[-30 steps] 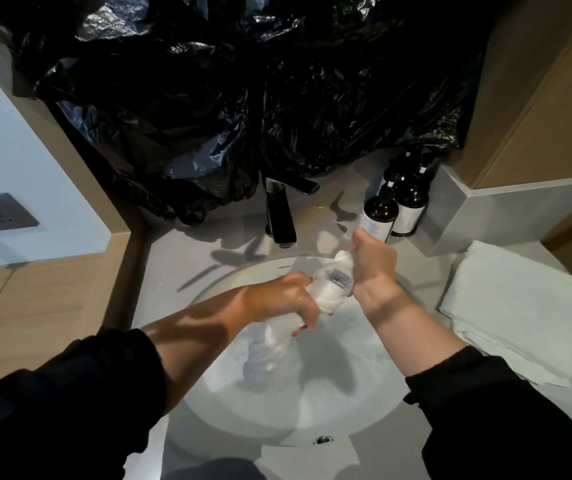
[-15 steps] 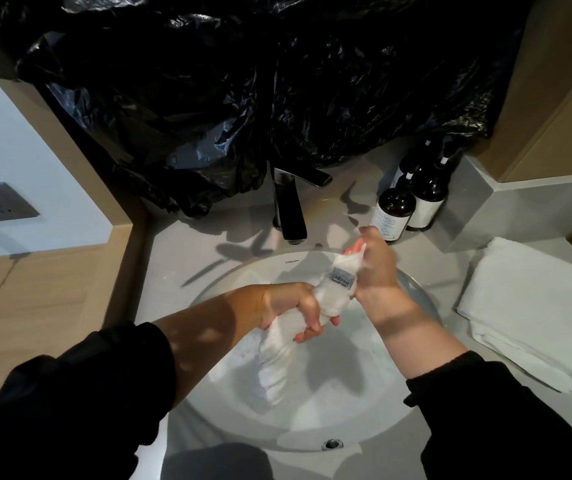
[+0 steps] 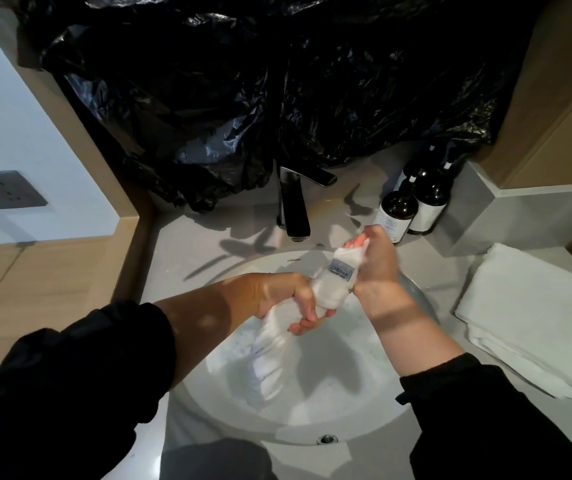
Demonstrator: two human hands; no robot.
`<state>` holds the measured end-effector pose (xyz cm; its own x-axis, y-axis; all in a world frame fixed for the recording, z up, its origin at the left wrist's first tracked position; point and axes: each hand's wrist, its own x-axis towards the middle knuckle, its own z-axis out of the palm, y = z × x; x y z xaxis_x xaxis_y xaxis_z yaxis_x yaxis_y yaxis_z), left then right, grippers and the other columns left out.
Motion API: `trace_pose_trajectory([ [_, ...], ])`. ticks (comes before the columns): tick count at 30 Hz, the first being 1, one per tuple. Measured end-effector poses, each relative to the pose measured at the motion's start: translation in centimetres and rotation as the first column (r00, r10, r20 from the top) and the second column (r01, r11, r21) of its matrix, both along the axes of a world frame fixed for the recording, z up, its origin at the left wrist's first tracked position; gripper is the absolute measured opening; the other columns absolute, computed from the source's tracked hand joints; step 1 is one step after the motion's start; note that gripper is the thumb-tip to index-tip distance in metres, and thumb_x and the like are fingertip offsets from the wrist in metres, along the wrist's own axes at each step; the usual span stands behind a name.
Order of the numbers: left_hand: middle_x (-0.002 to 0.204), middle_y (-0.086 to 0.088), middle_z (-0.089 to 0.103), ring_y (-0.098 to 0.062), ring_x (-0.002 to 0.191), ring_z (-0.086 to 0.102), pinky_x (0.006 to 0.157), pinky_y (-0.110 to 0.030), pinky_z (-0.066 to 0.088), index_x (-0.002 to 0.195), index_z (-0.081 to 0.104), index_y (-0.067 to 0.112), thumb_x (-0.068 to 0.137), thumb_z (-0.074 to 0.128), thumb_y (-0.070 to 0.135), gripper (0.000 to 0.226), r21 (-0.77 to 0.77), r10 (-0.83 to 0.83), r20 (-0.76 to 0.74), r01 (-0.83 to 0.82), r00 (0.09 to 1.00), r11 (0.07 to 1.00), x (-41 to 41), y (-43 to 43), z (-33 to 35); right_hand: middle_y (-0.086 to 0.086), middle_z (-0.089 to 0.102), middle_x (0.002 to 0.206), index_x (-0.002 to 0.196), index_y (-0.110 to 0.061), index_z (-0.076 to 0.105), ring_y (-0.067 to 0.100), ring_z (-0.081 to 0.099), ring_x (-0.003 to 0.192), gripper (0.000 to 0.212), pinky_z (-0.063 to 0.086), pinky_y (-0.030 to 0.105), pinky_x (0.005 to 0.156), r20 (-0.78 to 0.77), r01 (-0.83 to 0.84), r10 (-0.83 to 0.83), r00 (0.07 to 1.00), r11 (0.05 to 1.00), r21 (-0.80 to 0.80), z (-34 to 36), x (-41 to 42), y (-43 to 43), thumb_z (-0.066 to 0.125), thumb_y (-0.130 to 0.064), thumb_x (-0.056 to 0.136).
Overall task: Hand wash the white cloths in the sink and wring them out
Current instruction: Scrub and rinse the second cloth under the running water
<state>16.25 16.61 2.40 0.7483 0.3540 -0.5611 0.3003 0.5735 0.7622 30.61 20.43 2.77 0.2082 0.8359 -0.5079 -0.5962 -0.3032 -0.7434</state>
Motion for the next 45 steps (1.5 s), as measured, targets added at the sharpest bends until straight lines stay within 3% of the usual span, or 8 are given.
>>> trace_pose_trajectory([
  [5,0.054,-0.006,0.057,-0.019,0.047,0.054,0.054,-0.022,0.045,0.069,0.061,0.002,0.067,0.065,0.000,0.005,0.377,0.120,-0.291,-0.002,0.949,0.926,0.9,0.2,1.1,0.003,0.048,0.049,0.065,-0.012,0.044,0.019,0.047,0.048,0.026,0.040,0.025,0.056,0.018,-0.160,0.160,0.987,0.986,0.038,-0.2,1.7,-0.4,0.043,-0.010,0.090],
  [10,0.060,-0.001,0.058,-0.018,0.059,0.053,0.062,-0.028,0.041,0.068,0.063,0.004,0.061,0.072,0.010,0.013,0.559,0.244,-0.470,0.073,0.848,0.826,0.6,0.3,1.0,0.011,0.057,0.092,0.091,-0.014,0.064,0.031,0.057,0.083,0.016,0.042,0.046,0.089,0.011,-0.389,0.393,0.919,0.913,-0.127,-0.1,3.8,-1.2,0.051,-0.024,0.086],
  [15,0.075,-0.001,0.052,-0.021,0.066,0.051,0.056,-0.025,0.038,0.075,0.056,0.011,0.065,0.069,0.014,0.017,0.639,0.273,-0.625,0.280,0.731,0.716,2.2,-0.5,-0.1,0.008,0.059,0.065,0.063,-0.013,0.054,0.022,0.057,0.064,0.040,0.049,0.032,0.069,0.092,-0.309,0.323,0.942,0.940,-0.143,1.0,2.8,-1.1,0.061,-0.045,0.087],
  [23,0.066,-0.007,0.050,-0.024,0.065,0.048,0.056,-0.026,0.038,0.049,0.056,0.014,0.061,0.068,-0.004,0.024,0.475,0.226,-0.386,-0.017,0.895,0.880,2.0,0.1,0.6,0.005,0.044,0.045,0.053,-0.012,0.036,0.020,0.041,0.047,0.033,0.038,0.023,0.053,0.047,-0.078,0.077,0.996,0.996,0.030,0.8,2.1,0.0,0.045,-0.006,0.083],
  [30,0.057,-0.010,0.052,-0.021,0.044,0.047,0.045,-0.018,0.041,0.076,0.059,0.003,0.051,0.060,-0.002,0.026,0.213,0.075,-0.146,-0.043,0.986,0.976,0.9,0.2,-0.6,0.002,0.042,0.040,0.052,-0.013,0.034,0.014,0.040,0.037,0.037,0.035,0.019,0.048,0.040,-0.114,0.113,0.993,0.992,0.046,0.7,1.2,0.4,0.046,-0.009,0.086],
  [35,0.073,-0.015,0.058,-0.024,0.058,0.056,0.060,-0.025,0.049,0.088,0.062,0.003,0.066,0.067,0.007,0.024,0.271,0.108,-0.253,-0.036,0.961,0.962,0.7,0.2,-0.4,0.003,0.042,0.045,0.046,-0.013,0.042,0.018,0.041,0.045,0.044,0.033,0.024,0.052,0.004,-0.211,0.211,0.977,0.976,0.047,-0.3,1.4,0.2,0.046,-0.019,0.090],
  [41,0.096,-0.012,0.067,-0.018,0.075,0.064,0.067,-0.026,0.052,0.120,0.056,0.003,0.082,0.069,0.023,0.045,0.366,0.238,-0.182,-0.159,0.954,0.917,-0.6,0.5,1.5,0.015,0.068,0.105,0.109,-0.009,0.058,0.028,0.065,0.098,0.042,0.052,0.042,0.085,0.096,-0.561,0.554,0.827,0.824,0.080,0.5,4.7,0.5,0.040,-0.043,0.094],
  [45,0.102,-0.021,0.063,-0.027,0.088,0.060,0.070,-0.033,0.055,0.121,0.057,0.006,0.092,0.041,0.056,0.061,0.263,0.318,-0.029,-0.299,0.948,0.917,-0.4,-0.2,3.0,0.004,0.061,0.085,0.087,-0.018,0.060,0.017,0.058,0.074,0.024,0.049,0.028,0.064,0.083,-0.530,0.524,0.848,0.846,0.067,2.0,5.6,-0.8,0.044,-0.033,0.095],
])
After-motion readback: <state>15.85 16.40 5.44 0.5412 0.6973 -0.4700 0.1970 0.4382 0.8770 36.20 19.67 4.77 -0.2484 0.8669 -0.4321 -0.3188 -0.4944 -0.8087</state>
